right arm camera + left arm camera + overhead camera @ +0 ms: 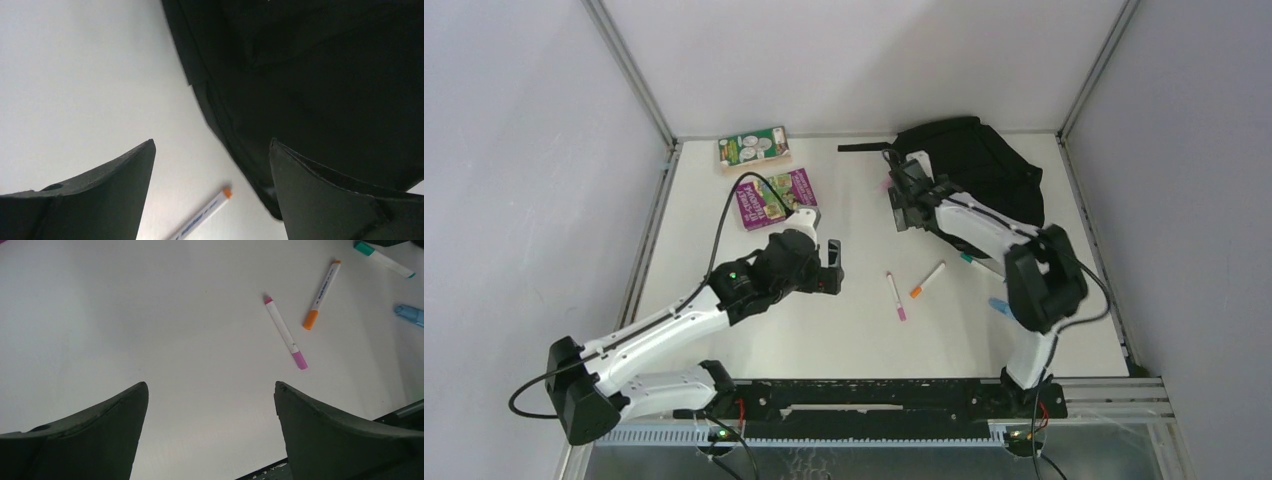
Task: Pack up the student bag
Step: Adjust the student bag at the center of the board.
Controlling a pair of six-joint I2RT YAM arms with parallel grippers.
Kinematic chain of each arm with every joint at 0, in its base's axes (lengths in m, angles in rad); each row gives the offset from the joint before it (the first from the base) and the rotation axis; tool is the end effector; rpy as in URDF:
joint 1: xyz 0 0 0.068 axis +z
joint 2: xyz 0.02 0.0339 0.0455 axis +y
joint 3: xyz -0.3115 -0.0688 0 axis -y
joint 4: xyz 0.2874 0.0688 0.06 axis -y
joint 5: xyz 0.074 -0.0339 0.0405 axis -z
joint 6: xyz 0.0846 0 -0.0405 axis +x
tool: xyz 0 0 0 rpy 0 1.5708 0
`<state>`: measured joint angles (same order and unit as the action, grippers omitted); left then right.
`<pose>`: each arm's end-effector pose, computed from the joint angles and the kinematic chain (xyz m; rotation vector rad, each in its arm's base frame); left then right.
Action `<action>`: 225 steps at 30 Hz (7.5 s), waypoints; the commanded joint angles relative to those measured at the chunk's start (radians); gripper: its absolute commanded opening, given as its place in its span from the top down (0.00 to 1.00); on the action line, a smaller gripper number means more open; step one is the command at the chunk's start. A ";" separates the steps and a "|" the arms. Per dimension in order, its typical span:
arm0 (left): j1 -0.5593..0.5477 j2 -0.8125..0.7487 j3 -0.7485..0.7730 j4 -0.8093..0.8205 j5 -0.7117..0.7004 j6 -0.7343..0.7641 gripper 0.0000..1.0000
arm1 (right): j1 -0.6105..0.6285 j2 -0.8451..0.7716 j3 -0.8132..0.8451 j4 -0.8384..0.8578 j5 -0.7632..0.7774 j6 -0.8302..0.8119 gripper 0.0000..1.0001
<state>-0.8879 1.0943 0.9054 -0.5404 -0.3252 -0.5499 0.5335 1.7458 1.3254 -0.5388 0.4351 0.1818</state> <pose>0.2012 -0.2045 0.2925 0.2183 2.2737 -0.3901 0.4036 0.1969 0.2343 -0.2565 2.4071 -0.2331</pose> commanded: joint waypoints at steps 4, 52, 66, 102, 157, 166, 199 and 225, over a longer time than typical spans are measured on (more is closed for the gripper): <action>-0.003 -0.077 0.012 0.025 -0.003 -0.026 0.00 | -0.029 0.227 0.132 -0.008 0.182 -0.145 0.21; -0.004 -0.108 -0.011 -0.004 -0.046 -0.040 0.00 | -0.356 0.053 0.400 -0.382 -0.020 0.801 1.00; -0.004 -0.109 0.002 -0.027 -0.050 -0.067 0.00 | -0.370 -0.061 0.302 -0.099 -0.249 0.507 0.00; -0.006 0.030 0.066 0.052 0.064 -0.013 0.00 | -0.633 -0.412 -0.450 0.339 -0.730 0.807 0.72; 0.147 1.246 1.183 0.155 0.491 -0.187 1.00 | -0.856 -0.376 -0.421 0.145 -0.383 0.601 1.00; 0.159 1.223 1.255 0.140 0.476 -0.121 1.00 | -0.847 -0.739 -0.623 0.094 -0.422 0.555 0.11; 0.276 0.461 0.337 0.195 0.442 -0.050 0.29 | -0.023 -0.061 -0.255 0.076 0.152 0.040 0.41; 0.277 0.481 0.275 0.264 0.546 -0.071 0.31 | -0.417 -0.398 0.216 -0.123 -0.355 -0.128 1.00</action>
<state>-0.6128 1.5799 1.1900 -0.3149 0.1841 -0.6071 0.1173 1.3190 1.5158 -0.7040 0.1448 0.0463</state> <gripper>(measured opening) 0.693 0.023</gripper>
